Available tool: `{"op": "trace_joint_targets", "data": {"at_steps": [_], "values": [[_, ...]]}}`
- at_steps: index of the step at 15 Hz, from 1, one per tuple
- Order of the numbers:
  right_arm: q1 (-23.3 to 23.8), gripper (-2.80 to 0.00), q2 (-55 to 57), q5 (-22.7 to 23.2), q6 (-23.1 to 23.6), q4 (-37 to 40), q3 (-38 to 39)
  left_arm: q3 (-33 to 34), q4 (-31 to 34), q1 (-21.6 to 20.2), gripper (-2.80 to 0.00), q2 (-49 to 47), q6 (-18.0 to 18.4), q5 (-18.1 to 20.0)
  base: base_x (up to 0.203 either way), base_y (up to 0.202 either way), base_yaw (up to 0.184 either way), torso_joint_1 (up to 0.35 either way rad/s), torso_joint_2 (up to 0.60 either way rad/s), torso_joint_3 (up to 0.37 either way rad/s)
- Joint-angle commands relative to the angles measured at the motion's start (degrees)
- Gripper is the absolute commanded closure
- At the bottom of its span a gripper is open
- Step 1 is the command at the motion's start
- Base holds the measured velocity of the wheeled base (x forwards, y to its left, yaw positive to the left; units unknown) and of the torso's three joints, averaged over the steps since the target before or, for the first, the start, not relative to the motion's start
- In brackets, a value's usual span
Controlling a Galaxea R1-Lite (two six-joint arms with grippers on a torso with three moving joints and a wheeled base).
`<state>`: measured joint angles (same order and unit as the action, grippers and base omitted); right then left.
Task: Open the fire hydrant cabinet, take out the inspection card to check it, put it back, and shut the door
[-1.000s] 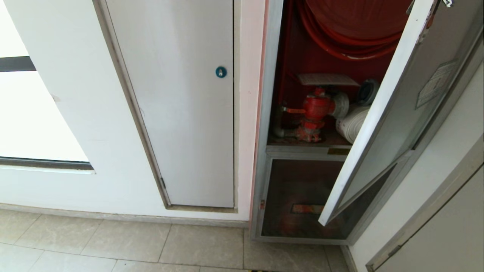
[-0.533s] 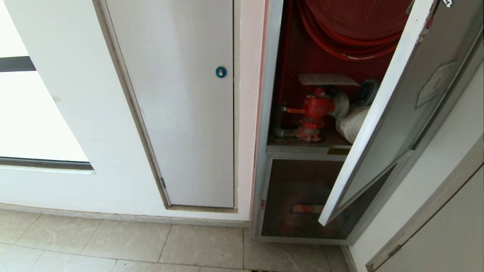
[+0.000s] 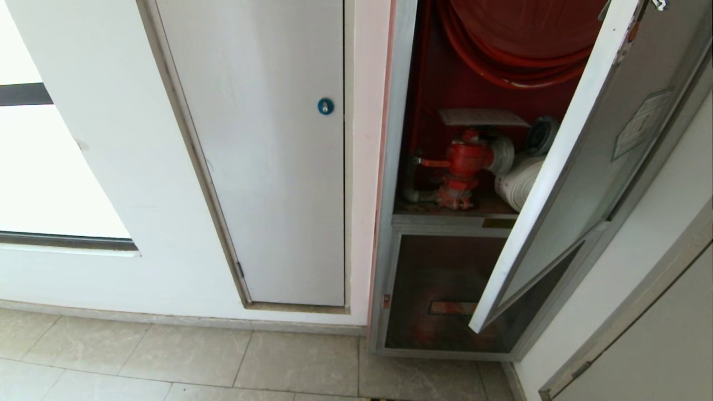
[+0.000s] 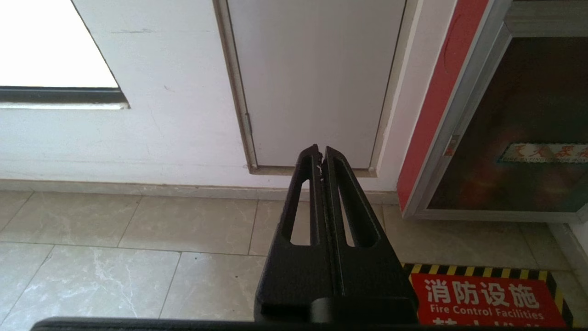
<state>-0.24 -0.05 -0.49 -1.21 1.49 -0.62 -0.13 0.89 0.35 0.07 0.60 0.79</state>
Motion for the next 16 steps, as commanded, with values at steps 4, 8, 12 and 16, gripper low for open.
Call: {"op": "trace_joint_targets", "data": {"at_steps": [4,8,12,16], "values": [[0.0,0.00,0.0,0.0,-0.6,0.0,0.0,0.0,0.0,0.0,0.00,-0.1,0.0,0.0,0.000,0.000,0.000,0.000,0.00,0.000],[0.0,0.00,-0.1,0.0,0.0,0.0,-0.5,0.0,0.0,0.0,0.00,-0.1,0.0,0.0,0.000,0.000,0.000,0.000,0.00,0.000],[0.0,0.00,4.0,0.5,-0.2,1.2,-6.3,0.0,0.0,0.0,0.00,-0.1,0.0,0.0,0.000,0.000,0.000,0.000,0.00,0.000],[0.0,0.00,13.8,3.3,-0.3,1.0,-13.1,0.0,0.0,0.0,0.00,-0.1,0.0,0.0,0.000,0.000,0.000,0.000,0.00,0.000]]}}
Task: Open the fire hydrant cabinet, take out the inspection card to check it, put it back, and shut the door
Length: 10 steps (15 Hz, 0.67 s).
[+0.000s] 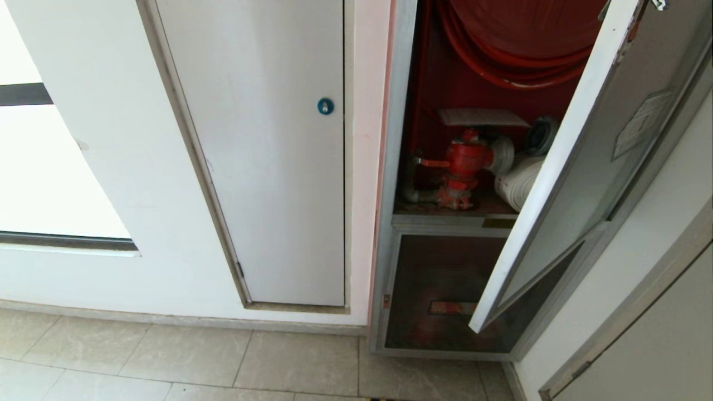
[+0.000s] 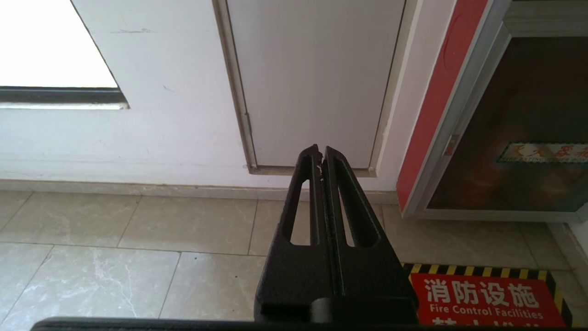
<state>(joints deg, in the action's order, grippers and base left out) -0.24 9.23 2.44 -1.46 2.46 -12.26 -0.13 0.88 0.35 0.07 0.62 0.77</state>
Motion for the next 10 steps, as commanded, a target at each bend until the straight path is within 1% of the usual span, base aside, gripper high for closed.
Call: {"op": "trace_joint_targets", "data": {"at_steps": [1,3,7,10], "values": [[0.0,0.00,7.3,2.5,-0.1,-0.4,-2.5,0.0,0.0,0.0,0.00,-0.1,0.0,0.0,0.000,0.000,0.000,0.000,0.00,0.000],[0.0,0.00,14.0,6.9,-0.1,-2.5,-4.2,0.0,0.0,0.0,0.00,-0.1,0.0,0.0,0.000,0.000,0.000,0.000,0.00,0.000],[-0.1,0.00,30.1,12.5,-0.4,-11.8,-7.8,0.0,0.0,0.0,0.00,-0.1,0.0,0.0,0.000,0.000,0.000,0.000,0.00,0.000],[-0.9,0.00,40.8,17.2,-3.0,-17.2,-15.0,0.0,0.0,0.0,0.00,-0.1,0.0,0.0,0.000,0.000,0.000,0.000,0.00,0.000]]}}
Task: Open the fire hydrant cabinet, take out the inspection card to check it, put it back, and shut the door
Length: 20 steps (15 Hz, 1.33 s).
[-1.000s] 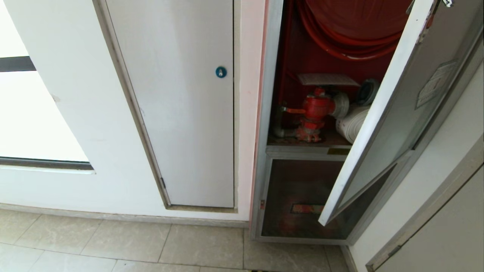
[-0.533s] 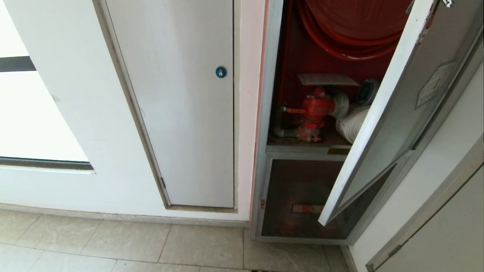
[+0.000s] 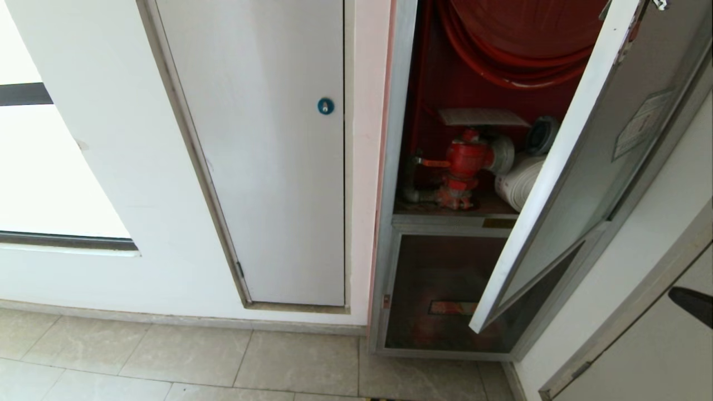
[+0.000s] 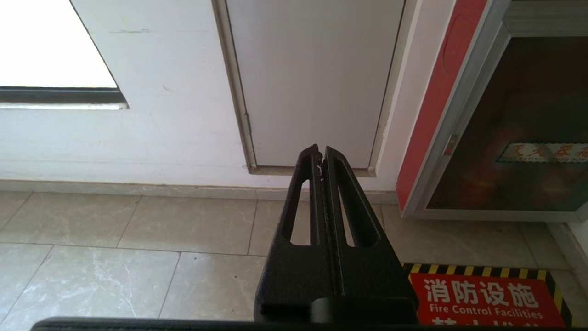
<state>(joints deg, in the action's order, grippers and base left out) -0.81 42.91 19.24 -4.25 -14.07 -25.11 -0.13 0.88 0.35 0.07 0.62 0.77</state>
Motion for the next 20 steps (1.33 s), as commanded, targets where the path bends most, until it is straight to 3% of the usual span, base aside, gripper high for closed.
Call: {"op": "trace_joint_targets", "data": {"at_steps": [1,9,14,16,18,20], "values": [[-1.2,0.00,9.6,1.3,-0.9,-1.9,-4.8,0.0,0.0,0.0,0.00,-0.1,0.0,0.0,0.000,0.000,0.000,0.000,0.00,0.000],[-12.2,0.00,20.1,1.5,-2.8,-8.6,-13.7,0.0,0.0,0.0,0.00,-0.1,0.0,0.0,0.000,0.000,0.000,0.000,0.00,0.000],[-14.4,0.00,23.9,-0.5,-2.9,-8.8,-17.7,0.0,0.0,0.0,0.00,-0.1,0.0,0.0,0.000,0.000,0.000,0.000,0.00,0.000],[-15.3,0.00,26.8,-2.4,-2.9,-12.5,-18.0,0.0,0.0,0.0,0.00,-0.1,0.0,0.0,0.000,0.000,0.000,0.000,0.00,0.000],[-17.7,0.00,29.5,-7.3,-2.8,-16.9,-19.2,0.0,0.0,0.0,0.00,-0.1,0.0,0.0,0.000,0.000,0.000,0.000,0.00,0.000],[-19.3,0.00,30.5,-9.1,-2.7,-17.2,-20.9,0.0,0.0,0.0,0.00,-0.1,0.0,0.0,0.000,0.000,0.000,0.000,0.00,0.000]]}}
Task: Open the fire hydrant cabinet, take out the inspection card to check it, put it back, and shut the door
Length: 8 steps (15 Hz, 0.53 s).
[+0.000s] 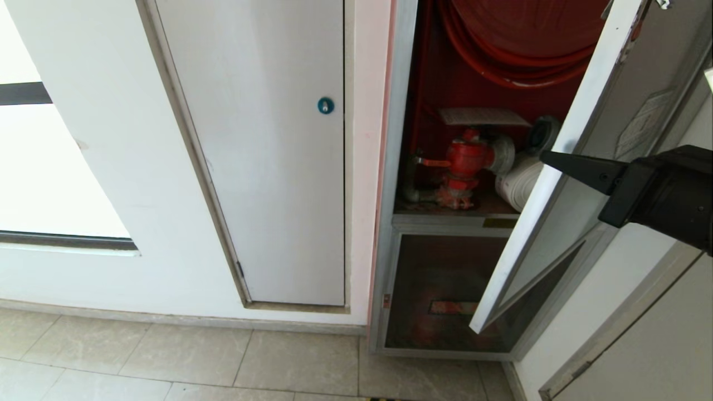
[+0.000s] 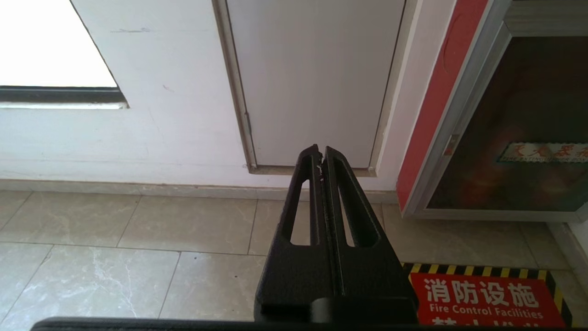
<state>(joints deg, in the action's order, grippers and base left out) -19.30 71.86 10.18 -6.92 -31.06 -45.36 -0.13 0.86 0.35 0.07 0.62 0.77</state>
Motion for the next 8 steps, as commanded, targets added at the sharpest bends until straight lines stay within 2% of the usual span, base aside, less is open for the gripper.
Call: {"op": "trace_joint_targets", "data": {"at_steps": [1,8], "values": [[-0.8,0.00,1.9,-0.3,0.0,-0.2,-1.5,0.0,0.0,0.0,0.00,-0.1,0.0,0.0,0.000,0.000,0.000,0.000,0.00,0.000],[-0.9,0.00,4.1,-3.7,0.4,-0.3,-5.0,0.0,0.0,0.0,0.00,-0.1,0.0,0.0,0.000,0.000,0.000,0.000,0.00,0.000]]}}
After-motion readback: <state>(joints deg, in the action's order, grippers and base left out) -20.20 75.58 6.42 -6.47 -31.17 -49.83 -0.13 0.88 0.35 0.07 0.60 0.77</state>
